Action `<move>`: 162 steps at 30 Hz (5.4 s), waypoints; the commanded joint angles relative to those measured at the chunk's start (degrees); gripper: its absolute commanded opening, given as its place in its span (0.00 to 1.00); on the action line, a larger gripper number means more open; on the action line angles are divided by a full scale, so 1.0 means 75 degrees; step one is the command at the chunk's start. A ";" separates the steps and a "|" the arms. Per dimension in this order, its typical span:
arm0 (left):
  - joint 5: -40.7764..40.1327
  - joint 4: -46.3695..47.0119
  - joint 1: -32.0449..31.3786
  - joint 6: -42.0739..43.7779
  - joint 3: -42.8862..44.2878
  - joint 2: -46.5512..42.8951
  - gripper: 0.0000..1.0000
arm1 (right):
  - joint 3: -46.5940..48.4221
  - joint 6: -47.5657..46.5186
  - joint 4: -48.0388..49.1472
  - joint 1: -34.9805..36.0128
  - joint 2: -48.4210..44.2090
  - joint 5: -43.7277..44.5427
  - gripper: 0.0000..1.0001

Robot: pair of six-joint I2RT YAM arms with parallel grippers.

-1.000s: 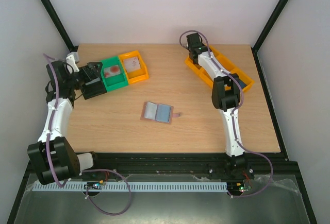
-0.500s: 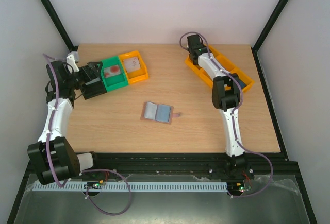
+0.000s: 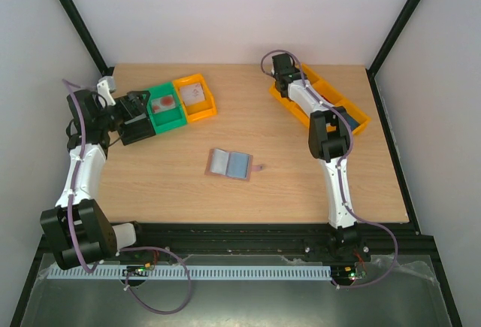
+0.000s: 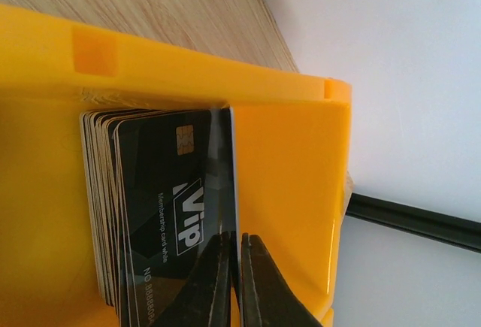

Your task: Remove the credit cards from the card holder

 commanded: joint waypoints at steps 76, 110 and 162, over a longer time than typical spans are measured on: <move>0.0185 -0.4827 -0.2534 0.3700 0.0382 0.0561 0.99 | -1.0321 1.0323 0.3435 0.3590 -0.7389 -0.4433 0.59; 0.1221 -0.1846 -0.5158 0.1639 -0.0122 0.4392 0.27 | -1.0027 1.0717 0.4131 0.3613 -0.6038 -0.6830 0.19; 0.5918 -0.4370 -0.3679 0.5897 -0.0425 -0.1479 0.02 | -0.9689 0.7809 0.4717 0.3628 -0.9338 -1.0049 0.63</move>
